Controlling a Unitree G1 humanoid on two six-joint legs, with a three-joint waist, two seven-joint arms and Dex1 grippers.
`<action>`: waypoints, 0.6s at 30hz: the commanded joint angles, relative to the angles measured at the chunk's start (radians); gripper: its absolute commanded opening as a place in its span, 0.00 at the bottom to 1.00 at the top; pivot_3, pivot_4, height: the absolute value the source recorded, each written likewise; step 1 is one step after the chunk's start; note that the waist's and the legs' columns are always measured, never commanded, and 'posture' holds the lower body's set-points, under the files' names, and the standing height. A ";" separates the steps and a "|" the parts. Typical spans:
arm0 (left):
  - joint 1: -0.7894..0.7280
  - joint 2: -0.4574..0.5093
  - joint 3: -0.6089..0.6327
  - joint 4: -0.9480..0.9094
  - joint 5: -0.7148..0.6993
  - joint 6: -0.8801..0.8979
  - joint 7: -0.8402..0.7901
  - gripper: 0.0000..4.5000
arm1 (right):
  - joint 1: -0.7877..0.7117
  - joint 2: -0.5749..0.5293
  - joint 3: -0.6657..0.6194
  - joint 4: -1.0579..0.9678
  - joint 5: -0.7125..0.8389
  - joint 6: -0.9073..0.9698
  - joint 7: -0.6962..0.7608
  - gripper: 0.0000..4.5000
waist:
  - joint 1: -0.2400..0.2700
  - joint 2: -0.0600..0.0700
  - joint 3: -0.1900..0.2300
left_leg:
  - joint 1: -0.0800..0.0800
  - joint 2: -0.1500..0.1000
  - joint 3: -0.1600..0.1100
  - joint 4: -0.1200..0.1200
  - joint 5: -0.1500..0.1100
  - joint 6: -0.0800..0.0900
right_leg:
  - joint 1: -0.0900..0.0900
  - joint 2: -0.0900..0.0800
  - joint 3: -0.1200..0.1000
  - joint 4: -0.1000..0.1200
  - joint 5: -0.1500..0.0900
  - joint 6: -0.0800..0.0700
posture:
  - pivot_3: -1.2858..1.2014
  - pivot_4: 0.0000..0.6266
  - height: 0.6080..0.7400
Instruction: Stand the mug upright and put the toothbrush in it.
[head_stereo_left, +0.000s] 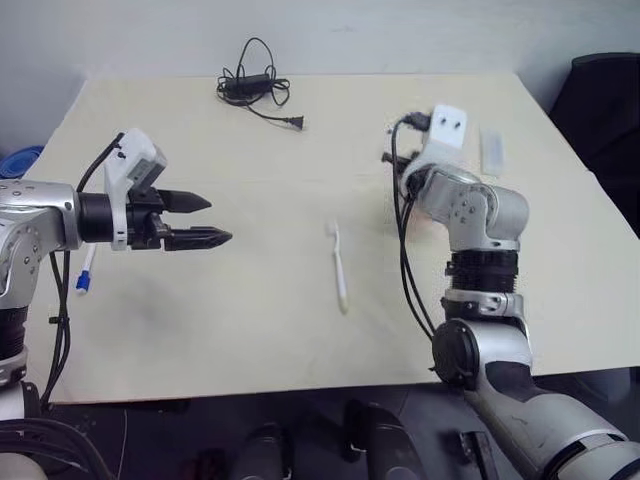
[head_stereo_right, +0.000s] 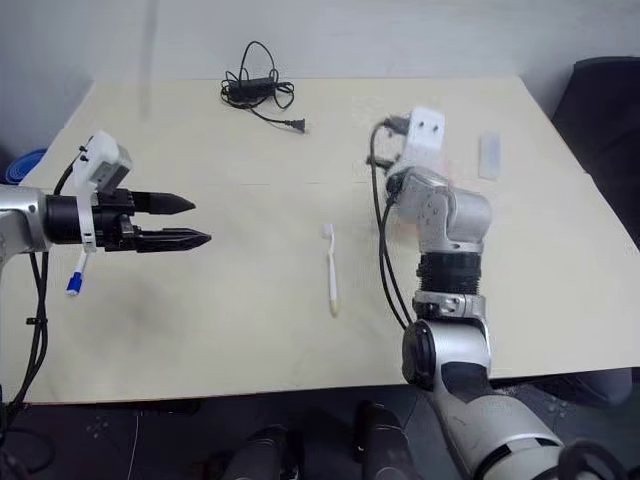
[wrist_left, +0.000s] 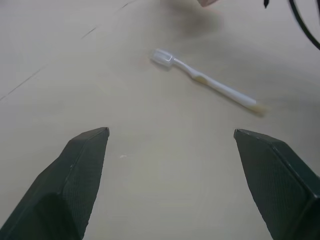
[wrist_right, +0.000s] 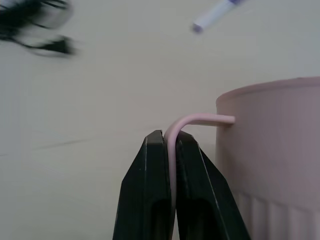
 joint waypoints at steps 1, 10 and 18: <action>0.043 0.007 0.120 -0.029 -0.030 0.038 0.050 0.95 | 0.088 -0.026 0.194 -0.217 0.101 -0.130 0.358 0.01 | -0.004 0.000 0.000 | 0.000 0.001 0.002 -0.001 0.000 0.000 | -0.002 0.002 0.002 0.000 0.000 0.000 | 0.52 0.24 1.00; 0.430 0.041 0.618 -0.307 -0.196 0.242 0.028 0.95 | 0.290 0.119 0.429 -0.168 0.190 -0.452 0.818 0.01 | 0.000 -0.001 0.000 | 0.000 0.004 0.010 -0.003 0.000 -0.002 | -0.008 0.004 0.011 0.003 0.000 0.000 | 0.52 0.24 1.00; 0.748 0.108 0.955 -0.422 -0.196 0.362 -0.066 0.95 | 0.326 0.258 0.528 0.189 0.049 -0.776 0.962 0.01 | 0.011 -0.005 -0.002 | 0.002 0.004 0.007 -0.001 -0.001 -0.004 | -0.007 0.004 0.010 0.005 -0.002 -0.004 | 0.52 0.24 1.00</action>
